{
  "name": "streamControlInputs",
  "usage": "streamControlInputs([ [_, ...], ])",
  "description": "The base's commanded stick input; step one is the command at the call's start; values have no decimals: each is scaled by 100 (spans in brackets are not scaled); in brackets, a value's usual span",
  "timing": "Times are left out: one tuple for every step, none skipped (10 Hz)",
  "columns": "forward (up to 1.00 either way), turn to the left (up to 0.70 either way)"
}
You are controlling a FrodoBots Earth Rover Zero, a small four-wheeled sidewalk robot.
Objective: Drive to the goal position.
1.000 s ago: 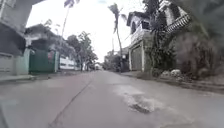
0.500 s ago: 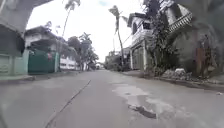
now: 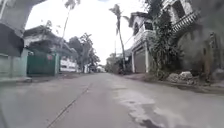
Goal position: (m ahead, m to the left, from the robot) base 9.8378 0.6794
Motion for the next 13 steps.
streamControlInputs([
  [70,0],
  [70,0],
  [70,0],
  [70,0],
  [70,-1],
  [70,-14],
  [70,-26],
  [70,-31],
  [70,-20],
  [70,-9],
  [70,0],
  [70,0],
  [70,0],
])
